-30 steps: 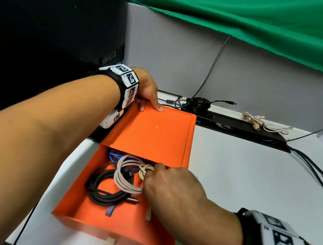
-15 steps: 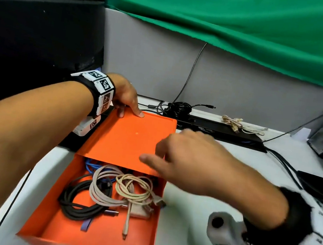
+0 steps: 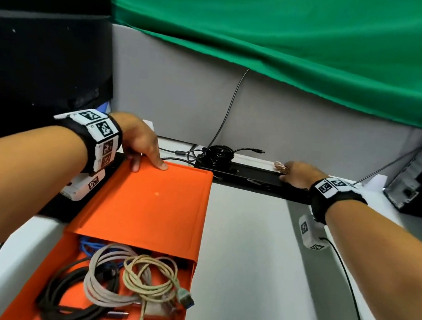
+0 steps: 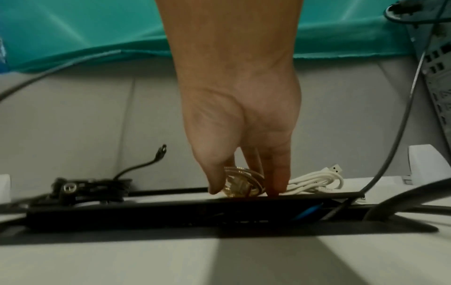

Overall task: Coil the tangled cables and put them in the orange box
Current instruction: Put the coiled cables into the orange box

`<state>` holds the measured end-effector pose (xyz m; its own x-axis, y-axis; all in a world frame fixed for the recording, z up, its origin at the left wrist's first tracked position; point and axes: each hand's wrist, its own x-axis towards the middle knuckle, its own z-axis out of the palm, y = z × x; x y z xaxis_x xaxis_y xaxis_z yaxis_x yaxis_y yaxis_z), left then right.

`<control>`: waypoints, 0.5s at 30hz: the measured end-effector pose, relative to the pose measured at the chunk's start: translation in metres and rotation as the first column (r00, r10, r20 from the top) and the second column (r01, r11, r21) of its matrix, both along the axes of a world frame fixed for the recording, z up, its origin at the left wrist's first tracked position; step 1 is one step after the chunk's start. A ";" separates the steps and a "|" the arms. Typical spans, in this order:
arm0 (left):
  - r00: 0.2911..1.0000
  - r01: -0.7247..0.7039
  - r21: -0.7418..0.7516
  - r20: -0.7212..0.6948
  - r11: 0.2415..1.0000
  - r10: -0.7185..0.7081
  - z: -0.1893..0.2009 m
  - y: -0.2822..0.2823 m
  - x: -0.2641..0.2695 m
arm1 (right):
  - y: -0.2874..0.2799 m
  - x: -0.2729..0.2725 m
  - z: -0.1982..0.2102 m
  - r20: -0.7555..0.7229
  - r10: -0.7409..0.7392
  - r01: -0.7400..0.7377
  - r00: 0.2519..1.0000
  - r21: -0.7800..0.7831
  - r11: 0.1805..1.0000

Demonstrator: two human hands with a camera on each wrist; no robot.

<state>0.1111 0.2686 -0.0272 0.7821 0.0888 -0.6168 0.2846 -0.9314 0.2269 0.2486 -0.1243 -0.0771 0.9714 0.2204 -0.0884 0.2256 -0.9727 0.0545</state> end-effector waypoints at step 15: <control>0.999 -0.038 -0.034 0.019 0.999 0.039 0.002 -0.003 -0.006 | 0.004 -0.048 0.046 0.025 -0.042 0.010 0.999 0.725 0.689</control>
